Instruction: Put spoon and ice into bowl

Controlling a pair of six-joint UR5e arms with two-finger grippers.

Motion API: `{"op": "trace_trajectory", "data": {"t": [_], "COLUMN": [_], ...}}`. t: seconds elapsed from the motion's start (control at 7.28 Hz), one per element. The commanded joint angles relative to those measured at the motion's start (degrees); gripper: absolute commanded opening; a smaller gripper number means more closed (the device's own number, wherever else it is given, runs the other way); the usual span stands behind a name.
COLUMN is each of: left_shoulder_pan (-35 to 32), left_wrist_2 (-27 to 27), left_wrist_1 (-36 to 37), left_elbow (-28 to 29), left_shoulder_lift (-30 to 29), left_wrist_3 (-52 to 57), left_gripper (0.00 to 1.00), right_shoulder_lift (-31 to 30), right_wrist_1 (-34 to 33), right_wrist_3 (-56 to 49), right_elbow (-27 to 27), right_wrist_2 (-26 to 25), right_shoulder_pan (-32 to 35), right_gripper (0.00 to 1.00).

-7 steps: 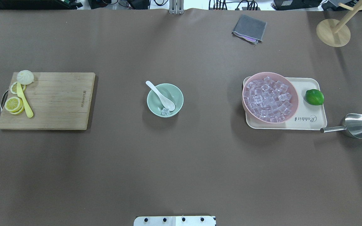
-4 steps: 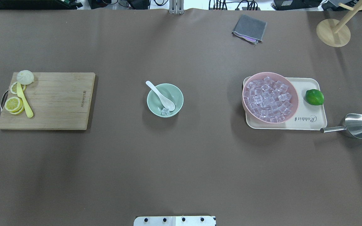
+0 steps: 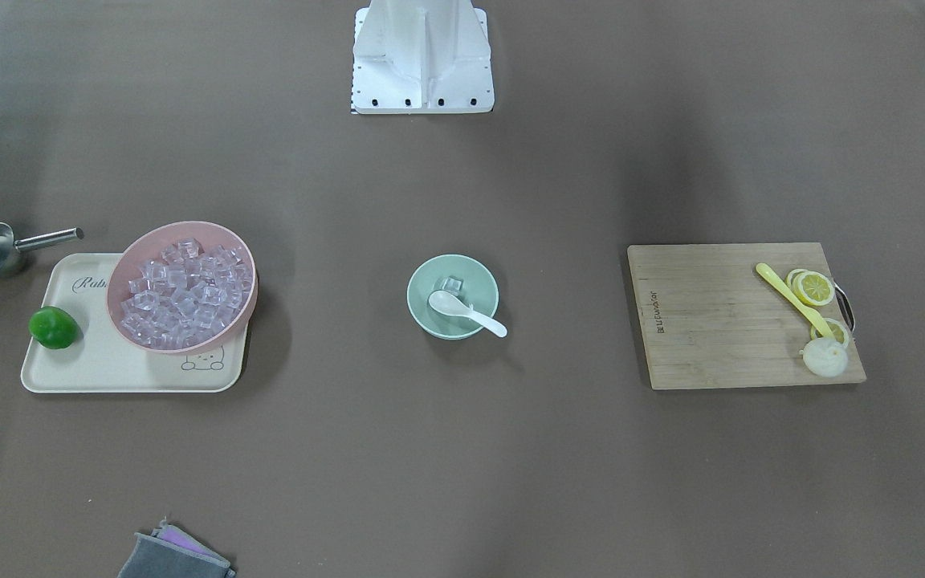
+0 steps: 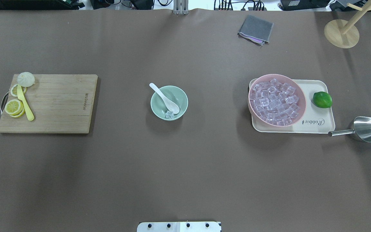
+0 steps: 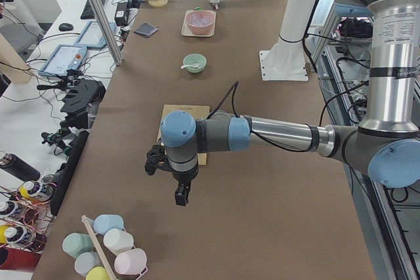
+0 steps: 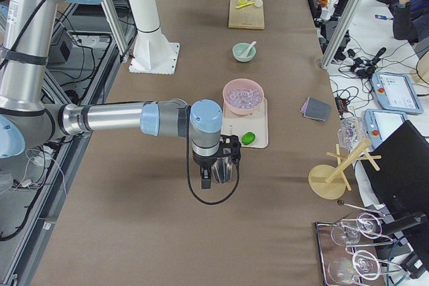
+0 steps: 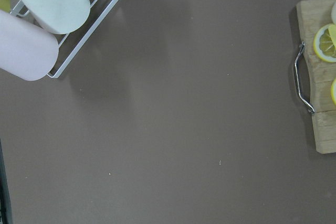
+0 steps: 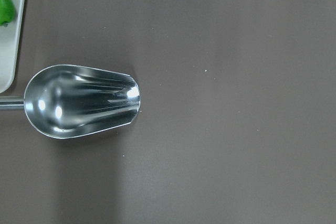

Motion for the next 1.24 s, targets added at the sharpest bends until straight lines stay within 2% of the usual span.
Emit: {"op": "trace_trajectory", "data": {"t": [0.0, 1.1], "left_shoulder_pan": [-0.05, -0.05], "left_wrist_2": [-0.28, -0.28], "left_wrist_1": [-0.27, -0.18], "left_elbow": [-0.55, -1.52], "left_shoulder_lift": [1.22, 1.22], "left_wrist_3": [0.07, 0.15], "left_gripper": [0.98, 0.98], "right_shoulder_lift": [0.00, -0.09], "right_wrist_1": [0.11, 0.02], "right_wrist_3": [-0.10, -0.19], "right_elbow": [-0.06, -0.50], "right_wrist_2": [0.23, 0.32], "right_shoulder_pan": [-0.01, -0.01], "right_gripper": [1.00, 1.00]}}
